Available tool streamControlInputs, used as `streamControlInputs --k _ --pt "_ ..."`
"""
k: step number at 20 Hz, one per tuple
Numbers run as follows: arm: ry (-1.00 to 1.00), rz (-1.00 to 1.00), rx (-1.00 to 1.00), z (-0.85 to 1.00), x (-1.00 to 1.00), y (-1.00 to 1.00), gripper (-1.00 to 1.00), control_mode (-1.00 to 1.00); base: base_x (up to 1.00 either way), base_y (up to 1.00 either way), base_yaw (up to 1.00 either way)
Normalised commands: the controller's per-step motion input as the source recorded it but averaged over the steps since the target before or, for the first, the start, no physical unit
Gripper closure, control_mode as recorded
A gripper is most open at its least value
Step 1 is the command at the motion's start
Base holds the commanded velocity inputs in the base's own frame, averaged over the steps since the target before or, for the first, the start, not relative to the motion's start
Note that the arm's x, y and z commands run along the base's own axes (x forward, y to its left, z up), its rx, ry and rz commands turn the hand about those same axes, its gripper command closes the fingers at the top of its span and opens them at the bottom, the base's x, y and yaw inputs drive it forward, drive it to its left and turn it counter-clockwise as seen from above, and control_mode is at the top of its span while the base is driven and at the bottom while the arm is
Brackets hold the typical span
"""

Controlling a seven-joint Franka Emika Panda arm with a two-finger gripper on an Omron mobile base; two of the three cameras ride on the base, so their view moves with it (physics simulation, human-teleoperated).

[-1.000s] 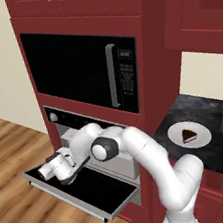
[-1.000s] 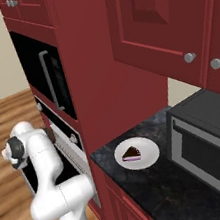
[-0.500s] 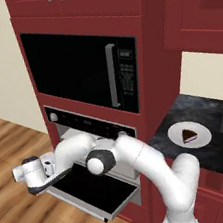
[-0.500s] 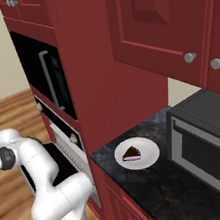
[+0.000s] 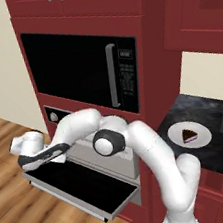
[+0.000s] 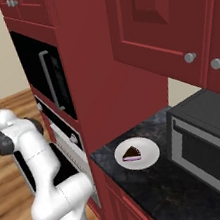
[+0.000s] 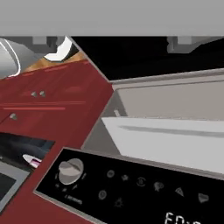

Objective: Take the baked cake out of the oven and place it on the plate for cooling. Then close the oven door.

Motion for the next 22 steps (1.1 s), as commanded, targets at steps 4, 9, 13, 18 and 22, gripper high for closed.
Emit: streamControlInputs --k 4,9,13,18,22 --pt "-0.07 -0.03 0.60 -0.02 -1.00 -0.75 -1.00 -1.00 0.00 0.00 0.00" --pt "-0.11 -0.01 0.60 -0.03 -1.00 -0.73 -1.00 -1.00 0.00 0.00 0.00" --pt "-0.18 -0.01 0.60 0.00 -1.00 -0.62 -1.00 -1.00 0.00 0.00 0.00" --pt "-0.36 -0.05 0.46 0.09 -0.93 -0.29 -1.00 -1.00 0.00 0.00 0.00" --pt "-0.14 -0.02 0.27 0.31 -0.50 0.00 -1.00 -1.00 0.00 0.00 0.00"
